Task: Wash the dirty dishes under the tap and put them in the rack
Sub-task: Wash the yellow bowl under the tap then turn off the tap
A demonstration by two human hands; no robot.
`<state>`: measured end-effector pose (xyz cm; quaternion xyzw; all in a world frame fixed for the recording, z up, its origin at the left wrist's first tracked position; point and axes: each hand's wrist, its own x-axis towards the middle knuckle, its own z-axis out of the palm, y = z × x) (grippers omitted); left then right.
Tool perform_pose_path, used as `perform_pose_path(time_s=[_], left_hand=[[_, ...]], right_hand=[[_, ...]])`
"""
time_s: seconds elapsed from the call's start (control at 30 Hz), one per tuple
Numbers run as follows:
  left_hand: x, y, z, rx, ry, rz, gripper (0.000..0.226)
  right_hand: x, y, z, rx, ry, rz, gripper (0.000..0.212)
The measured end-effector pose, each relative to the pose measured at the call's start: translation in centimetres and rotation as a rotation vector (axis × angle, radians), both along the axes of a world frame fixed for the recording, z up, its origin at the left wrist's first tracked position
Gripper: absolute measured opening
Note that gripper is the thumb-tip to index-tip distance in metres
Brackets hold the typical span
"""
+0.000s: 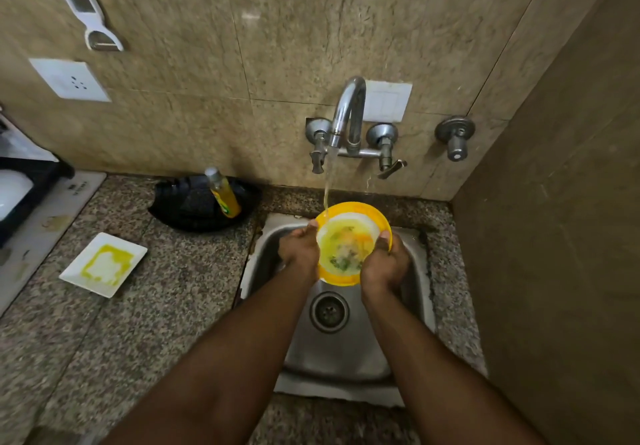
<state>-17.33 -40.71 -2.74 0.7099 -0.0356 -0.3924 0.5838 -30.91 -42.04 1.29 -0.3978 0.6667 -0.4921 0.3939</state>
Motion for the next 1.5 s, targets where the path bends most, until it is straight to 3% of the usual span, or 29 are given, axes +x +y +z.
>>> perform_pose_path(time_s=[0.07,0.1,0.17,0.2,0.3,0.4,0.53,0.67,0.73,0.9,1.0,1.1,1.2,1.27,1.33,1.4,1.5], left_hand=[[0.8,-0.2,-1.4,0.26,-0.199,-0.11,0.076],[0.7,0.1,0.0,0.305,-0.22,-0.192,0.074],[-0.6,0.9,3.1,0.243,-0.285,-0.359,0.036],[-1.5,1.0,3.6,0.114,-0.22,-0.353,0.022],[-3.3,2.2,3.7,-0.291,0.216,-0.076,0.029],[-3.8,2.3,3.4,-0.341,0.286,-0.07,0.044],[-5.2,2.1,4.0,-0.364,0.349,-0.05,0.044],[-4.8,1.2,3.5,-0.263,0.172,0.088,0.017],[-3.3,0.6,3.7,-0.206,0.1,0.149,0.021],[1.0,1.7,4.7,-0.102,0.195,-0.153,0.016],[1.8,2.9,4.2,-0.103,0.236,-0.194,0.034],[1.0,3.6,3.5,-0.2,0.199,0.007,0.029],[0.2,3.3,2.8,-0.269,0.203,0.157,0.021],[-0.3,3.2,2.5,-0.283,0.2,0.216,0.017],[-0.7,3.5,2.1,-0.322,0.207,0.244,0.031],[-0.9,3.7,1.8,-0.335,0.217,0.293,0.054],[-1.3,3.8,1.8,-0.257,0.173,0.339,0.059]], right_hand=[[0.2,0.3,-0.3,0.016,-0.018,-0.013,0.032],[0.3,0.3,-0.4,0.015,-0.025,-0.022,0.031],[0.3,-0.1,-0.6,-0.003,-0.044,-0.052,0.03],[0.3,-0.5,-0.5,-0.007,-0.062,-0.07,0.03],[-0.1,-1.8,-0.2,-0.013,-0.071,-0.108,0.03],[-0.4,-2.3,-0.7,0.025,-0.107,-0.168,0.033],[-0.1,-2.5,-0.9,0.081,-0.172,-0.233,0.035],[0.5,-2.7,-0.9,0.088,-0.204,-0.034,0.036],[0.9,-2.6,-1.4,0.12,-0.203,0.098,0.036],[0.1,-4.0,-0.7,0.259,-0.397,0.273,0.022],[0.5,-4.3,-0.3,0.258,-0.36,0.429,0.039],[2.6,-2.1,-0.2,0.327,-0.384,0.479,0.077],[4.4,1.1,-1.4,0.338,-0.435,0.406,0.088],[5.6,2.6,-2.4,0.36,-0.429,0.332,0.087],[6.7,3.3,-3.1,0.383,-0.397,0.253,0.081],[7.2,3.6,-2.7,0.38,-0.321,0.156,0.061],[6.6,3.1,-1.6,0.372,-0.071,0.044,0.023]])
